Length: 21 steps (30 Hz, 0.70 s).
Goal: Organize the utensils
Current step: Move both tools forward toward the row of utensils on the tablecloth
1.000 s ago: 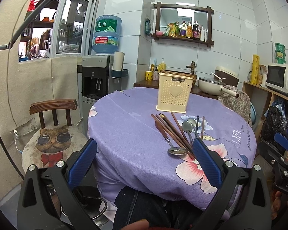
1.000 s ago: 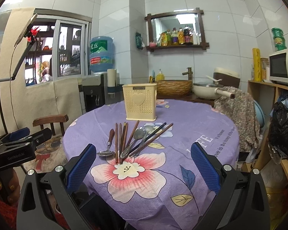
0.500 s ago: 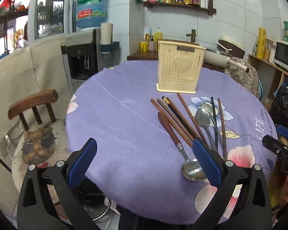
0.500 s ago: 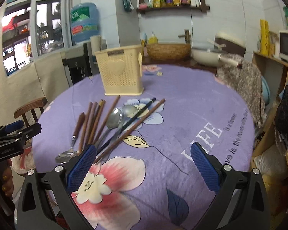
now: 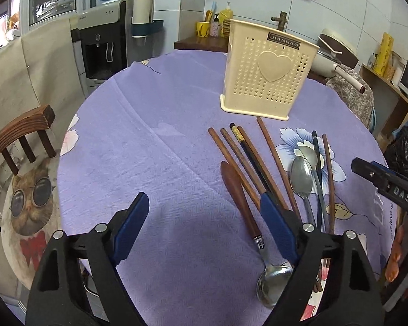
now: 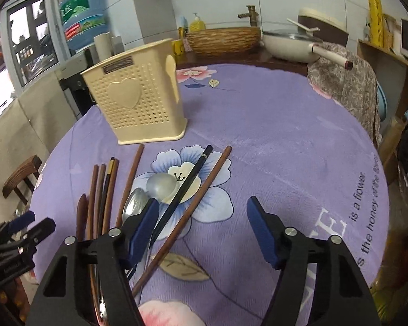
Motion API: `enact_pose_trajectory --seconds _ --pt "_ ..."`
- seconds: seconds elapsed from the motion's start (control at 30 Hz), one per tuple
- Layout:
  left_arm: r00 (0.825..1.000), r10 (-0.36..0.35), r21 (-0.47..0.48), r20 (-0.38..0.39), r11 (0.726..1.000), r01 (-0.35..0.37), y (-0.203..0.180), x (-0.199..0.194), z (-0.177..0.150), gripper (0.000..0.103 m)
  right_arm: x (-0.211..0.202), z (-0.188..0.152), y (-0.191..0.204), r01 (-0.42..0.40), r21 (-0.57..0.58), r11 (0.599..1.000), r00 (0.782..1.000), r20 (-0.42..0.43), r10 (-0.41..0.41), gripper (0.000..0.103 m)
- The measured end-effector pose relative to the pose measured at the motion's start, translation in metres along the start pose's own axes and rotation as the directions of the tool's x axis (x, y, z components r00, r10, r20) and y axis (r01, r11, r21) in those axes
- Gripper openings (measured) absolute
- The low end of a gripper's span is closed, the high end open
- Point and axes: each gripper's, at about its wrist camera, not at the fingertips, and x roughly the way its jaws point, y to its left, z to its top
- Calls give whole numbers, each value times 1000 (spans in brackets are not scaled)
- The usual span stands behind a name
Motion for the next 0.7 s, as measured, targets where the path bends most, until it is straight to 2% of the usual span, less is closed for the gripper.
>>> enact_pose_trajectory --seconds 0.17,0.27,0.57,0.7 --pt "1000 13 -4 5 1000 -13 -1 7 2 83 32 15 -11 6 80 997 997 -73 0 49" --pt "1000 27 8 12 1000 -27 -1 8 3 83 45 24 -16 20 113 993 996 -87 -10 46" --pt "999 49 47 14 998 -49 -5 10 0 83 73 32 -12 62 90 994 988 -148 -48 37" --pt "999 43 44 6 998 -43 -5 12 -1 83 77 35 -11 71 70 995 989 -136 -61 36"
